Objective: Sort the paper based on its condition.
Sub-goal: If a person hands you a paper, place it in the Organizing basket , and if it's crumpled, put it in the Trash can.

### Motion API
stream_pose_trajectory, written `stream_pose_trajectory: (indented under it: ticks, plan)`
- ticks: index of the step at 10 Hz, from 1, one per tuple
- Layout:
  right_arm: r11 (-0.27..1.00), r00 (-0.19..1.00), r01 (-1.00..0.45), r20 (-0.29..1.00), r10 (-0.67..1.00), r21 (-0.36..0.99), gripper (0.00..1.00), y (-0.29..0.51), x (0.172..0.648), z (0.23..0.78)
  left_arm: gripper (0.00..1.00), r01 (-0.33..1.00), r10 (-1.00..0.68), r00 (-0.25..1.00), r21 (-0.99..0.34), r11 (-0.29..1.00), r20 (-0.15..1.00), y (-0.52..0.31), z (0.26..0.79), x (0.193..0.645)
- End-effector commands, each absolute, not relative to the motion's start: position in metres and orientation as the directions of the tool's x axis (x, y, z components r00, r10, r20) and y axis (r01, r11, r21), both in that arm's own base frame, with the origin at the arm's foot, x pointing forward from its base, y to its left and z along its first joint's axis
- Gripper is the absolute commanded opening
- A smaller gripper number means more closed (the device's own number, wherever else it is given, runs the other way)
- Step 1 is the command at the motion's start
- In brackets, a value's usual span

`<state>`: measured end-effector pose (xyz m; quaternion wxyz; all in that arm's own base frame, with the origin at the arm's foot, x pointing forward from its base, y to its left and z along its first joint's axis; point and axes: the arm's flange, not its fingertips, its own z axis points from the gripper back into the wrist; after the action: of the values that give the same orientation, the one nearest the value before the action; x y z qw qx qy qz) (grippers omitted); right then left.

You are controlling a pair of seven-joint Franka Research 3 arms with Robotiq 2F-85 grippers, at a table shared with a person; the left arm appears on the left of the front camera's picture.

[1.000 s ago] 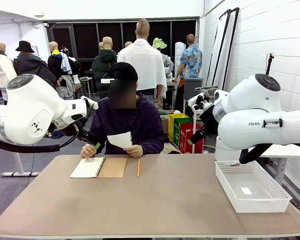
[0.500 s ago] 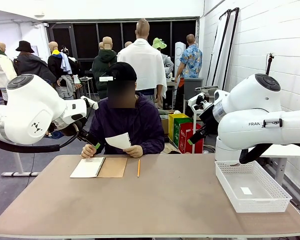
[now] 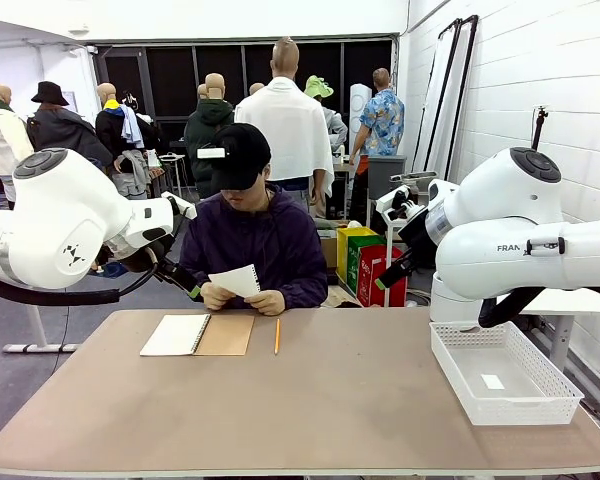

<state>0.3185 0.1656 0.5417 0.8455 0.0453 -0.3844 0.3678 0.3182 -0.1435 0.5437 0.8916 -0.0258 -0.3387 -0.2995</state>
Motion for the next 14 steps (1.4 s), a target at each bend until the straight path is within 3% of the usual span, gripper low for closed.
stream_pose_trajectory:
  ticks: [1,14]
  plan:
    - [0.725,0.435,-0.658,0.683,0.587,-0.204,1.00,0.1654,0.3188,0.5413,1.00,0.561,-0.524,0.586,0.157,0.813,0.618,-0.1436,0.5435,0.3180]
    - [0.725,0.435,-0.658,0.683,0.587,-0.204,1.00,0.1654,0.3188,0.5413,1.00,0.561,-0.524,0.586,0.157,0.813,0.618,-0.1436,0.5435,0.3180]
